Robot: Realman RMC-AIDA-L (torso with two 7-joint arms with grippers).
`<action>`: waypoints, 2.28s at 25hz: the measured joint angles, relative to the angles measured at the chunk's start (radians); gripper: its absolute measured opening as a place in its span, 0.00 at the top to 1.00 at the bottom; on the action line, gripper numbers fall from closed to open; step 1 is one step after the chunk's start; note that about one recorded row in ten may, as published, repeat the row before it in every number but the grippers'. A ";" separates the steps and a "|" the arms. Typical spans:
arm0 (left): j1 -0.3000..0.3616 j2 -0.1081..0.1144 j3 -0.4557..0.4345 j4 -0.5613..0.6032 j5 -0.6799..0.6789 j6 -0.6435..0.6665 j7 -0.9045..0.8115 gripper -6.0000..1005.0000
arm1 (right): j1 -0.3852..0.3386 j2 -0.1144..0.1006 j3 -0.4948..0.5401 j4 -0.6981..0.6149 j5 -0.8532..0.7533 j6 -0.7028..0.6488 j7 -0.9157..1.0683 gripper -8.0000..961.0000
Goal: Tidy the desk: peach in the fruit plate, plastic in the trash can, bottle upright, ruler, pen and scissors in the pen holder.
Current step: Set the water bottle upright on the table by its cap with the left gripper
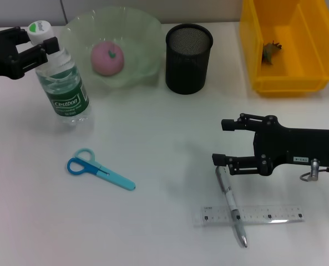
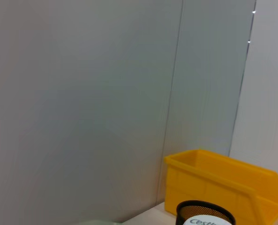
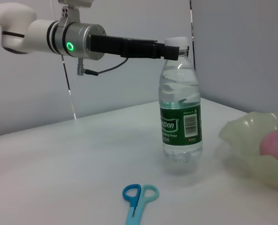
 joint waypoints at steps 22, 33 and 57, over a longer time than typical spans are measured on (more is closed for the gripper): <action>0.001 -0.053 -0.003 -0.028 -0.052 -0.234 0.088 0.56 | -0.007 0.000 0.001 0.009 0.000 0.000 -0.005 0.14; 0.003 -0.061 0.000 -0.030 -0.052 -0.276 0.093 0.54 | -0.008 0.000 0.001 0.009 0.000 -0.002 -0.005 0.14; 0.005 -0.073 -0.001 -0.029 -0.052 -0.278 0.114 0.49 | -0.008 0.000 0.001 0.009 0.000 -0.006 0.001 0.14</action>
